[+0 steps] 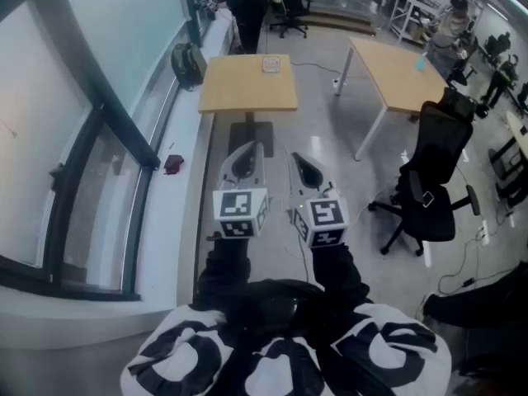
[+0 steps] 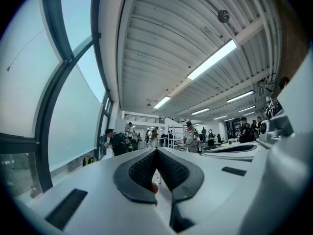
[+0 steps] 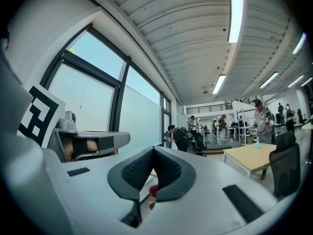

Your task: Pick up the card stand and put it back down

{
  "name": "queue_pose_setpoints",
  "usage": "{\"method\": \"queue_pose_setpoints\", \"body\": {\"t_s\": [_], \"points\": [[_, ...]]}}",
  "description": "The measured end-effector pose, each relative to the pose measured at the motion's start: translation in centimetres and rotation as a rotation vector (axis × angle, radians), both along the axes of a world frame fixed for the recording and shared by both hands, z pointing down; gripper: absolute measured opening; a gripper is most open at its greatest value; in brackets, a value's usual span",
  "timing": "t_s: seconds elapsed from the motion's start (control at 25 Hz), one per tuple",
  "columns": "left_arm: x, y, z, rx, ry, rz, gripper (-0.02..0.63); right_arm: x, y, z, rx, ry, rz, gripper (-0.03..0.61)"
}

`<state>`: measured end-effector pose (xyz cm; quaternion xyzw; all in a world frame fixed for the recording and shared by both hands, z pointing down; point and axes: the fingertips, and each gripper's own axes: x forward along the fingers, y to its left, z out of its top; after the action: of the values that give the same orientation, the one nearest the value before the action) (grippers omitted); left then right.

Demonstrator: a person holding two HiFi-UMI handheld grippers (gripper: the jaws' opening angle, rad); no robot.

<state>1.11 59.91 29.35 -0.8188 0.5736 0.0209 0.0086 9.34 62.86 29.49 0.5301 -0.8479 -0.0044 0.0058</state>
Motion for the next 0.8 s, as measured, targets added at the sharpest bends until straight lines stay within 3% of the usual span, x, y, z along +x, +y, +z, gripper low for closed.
{"method": "queue_pose_setpoints", "body": {"t_s": [0.36,0.6,0.8], "points": [[3.7,0.0,1.0,-0.024,-0.009,0.006,0.008,3.6,-0.6,0.8,-0.003,-0.051,-0.005,0.015],[3.1,-1.6,2.8,-0.072,-0.038,-0.029,0.008,2.8,-1.9,2.4,-0.034,-0.067,-0.051,0.017],[2.4,-6.1,3.9,-0.080,-0.028,-0.026,0.008,2.0,-7.0,3.4,-0.049,-0.076,-0.046,0.017]]}}
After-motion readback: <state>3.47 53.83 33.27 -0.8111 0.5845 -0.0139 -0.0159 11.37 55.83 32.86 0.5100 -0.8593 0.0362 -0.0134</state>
